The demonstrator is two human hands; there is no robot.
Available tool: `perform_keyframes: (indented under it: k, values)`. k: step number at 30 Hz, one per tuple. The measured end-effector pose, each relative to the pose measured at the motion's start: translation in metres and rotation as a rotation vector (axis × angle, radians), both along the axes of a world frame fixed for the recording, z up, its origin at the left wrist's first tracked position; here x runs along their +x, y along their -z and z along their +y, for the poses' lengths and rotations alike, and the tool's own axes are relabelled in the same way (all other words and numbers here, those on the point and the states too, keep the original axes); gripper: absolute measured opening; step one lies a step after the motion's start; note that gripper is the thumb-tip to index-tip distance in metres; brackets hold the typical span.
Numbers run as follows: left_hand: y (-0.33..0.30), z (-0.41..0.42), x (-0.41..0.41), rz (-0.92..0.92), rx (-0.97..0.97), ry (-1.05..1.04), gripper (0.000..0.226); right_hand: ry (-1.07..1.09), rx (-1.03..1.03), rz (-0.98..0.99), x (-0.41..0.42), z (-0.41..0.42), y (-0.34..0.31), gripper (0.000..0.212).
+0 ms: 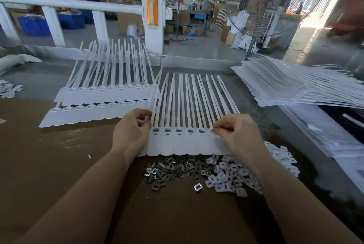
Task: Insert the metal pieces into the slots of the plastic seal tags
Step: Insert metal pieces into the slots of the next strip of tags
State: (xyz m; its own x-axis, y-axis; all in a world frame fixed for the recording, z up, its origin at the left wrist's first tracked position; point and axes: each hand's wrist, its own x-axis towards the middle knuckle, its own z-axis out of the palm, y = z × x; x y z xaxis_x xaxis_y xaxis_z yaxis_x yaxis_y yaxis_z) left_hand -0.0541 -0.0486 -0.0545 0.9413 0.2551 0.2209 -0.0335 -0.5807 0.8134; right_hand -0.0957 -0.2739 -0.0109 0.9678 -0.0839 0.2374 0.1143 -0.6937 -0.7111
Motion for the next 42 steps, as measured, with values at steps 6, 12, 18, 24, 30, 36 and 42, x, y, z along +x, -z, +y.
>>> perform_keyframes:
  k: [6, 12, 18, 24, 30, 36, 42]
  values:
    - [0.001, 0.000, 0.001, 0.003, 0.031, 0.010, 0.018, 0.009, -0.095, -0.016, 0.011, 0.001, 0.003, 0.012]
    - [0.001, 0.001, 0.001, 0.004, 0.016, 0.011, 0.020, 0.071, -0.256, -0.098, 0.011, 0.002, 0.006, 0.008]
    - [0.001, 0.000, 0.000, 0.004, 0.033, 0.020, 0.021, 0.071, -0.383, -0.112, 0.011, 0.002, 0.011, 0.008]
    - [0.000, 0.000, 0.000, 0.006, 0.050, 0.023, 0.021, 0.051, -0.523, -0.106, 0.012, 0.004, 0.013, 0.014]
    - [0.000, 0.001, -0.001, 0.013, 0.053, 0.030, 0.022, 0.047, -0.666, -0.140, 0.007, 0.008, 0.016, 0.019]
    - [0.000, 0.001, -0.001, 0.009, 0.052, 0.032, 0.022, 0.040, -0.637, -0.140, 0.005, 0.007, 0.015, 0.019]
    - [0.000, 0.001, -0.001, 0.013, 0.043, 0.029, 0.022, 0.020, -0.420, -0.069, 0.001, 0.003, 0.006, 0.023]
